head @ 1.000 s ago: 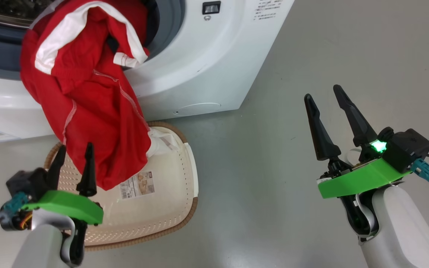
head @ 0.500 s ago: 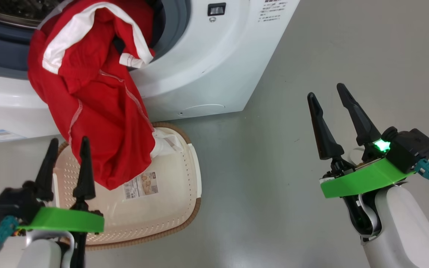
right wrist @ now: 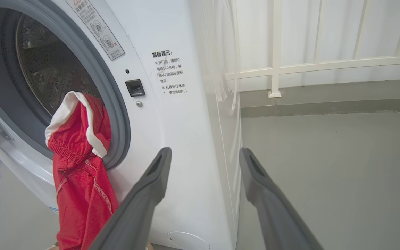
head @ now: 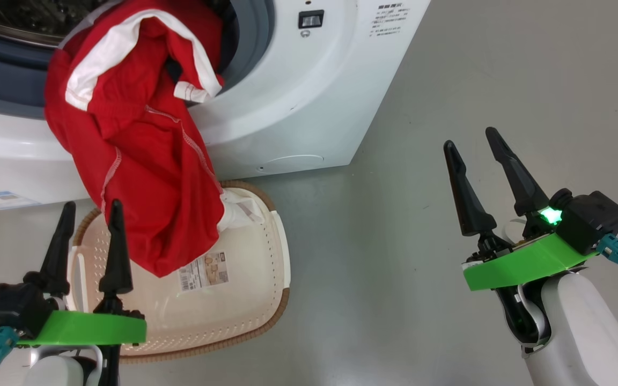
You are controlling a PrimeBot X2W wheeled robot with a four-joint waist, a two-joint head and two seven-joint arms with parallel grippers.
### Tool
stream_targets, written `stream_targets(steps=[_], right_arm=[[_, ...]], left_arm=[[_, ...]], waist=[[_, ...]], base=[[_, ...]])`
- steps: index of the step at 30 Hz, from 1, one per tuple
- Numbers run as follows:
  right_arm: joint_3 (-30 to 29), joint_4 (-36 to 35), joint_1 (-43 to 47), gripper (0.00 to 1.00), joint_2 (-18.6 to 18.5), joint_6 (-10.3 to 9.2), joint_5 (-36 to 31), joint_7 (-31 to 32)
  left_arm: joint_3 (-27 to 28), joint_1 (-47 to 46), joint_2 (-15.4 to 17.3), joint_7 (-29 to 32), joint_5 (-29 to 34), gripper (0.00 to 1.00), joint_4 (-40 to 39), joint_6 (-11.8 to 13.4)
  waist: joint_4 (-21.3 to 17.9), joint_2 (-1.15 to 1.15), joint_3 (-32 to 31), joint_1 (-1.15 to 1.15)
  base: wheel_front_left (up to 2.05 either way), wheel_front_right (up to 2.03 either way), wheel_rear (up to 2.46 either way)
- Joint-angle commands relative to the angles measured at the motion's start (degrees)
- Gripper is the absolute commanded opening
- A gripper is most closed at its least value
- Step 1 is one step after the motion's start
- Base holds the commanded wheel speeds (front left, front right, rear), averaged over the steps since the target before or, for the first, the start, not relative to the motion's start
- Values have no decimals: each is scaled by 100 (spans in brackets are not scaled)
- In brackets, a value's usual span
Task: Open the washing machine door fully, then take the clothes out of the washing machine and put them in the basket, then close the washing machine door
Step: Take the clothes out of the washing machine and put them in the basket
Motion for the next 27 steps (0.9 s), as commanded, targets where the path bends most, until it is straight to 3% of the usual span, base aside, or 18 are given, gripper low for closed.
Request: stream_targets(steps=[1,14,21,27], right_arm=[[114,-150,129,100,-4,9,-65,-27],[105,-117,48,100,20,9,-59,-27],[166,-90,-33,100,32,9,-43,-27],[183,-84,-81,100,62,9,-29,-27]], left_arm=[[197,49,107,-46,65,100,-171,70],[13,-630,270,418,44,100,26,10],[-152,-1636,464,1034,41,100,923,-70],[-273,-2238,610,1080,106,100,1722,-141]], waist=[[-4,0,11,0],[43,0,121,0],[-3,0,179,0],[-95,0,229,0]], base=[[0,0,0],[0,0,0],[0,0,0],[0,0,0]])
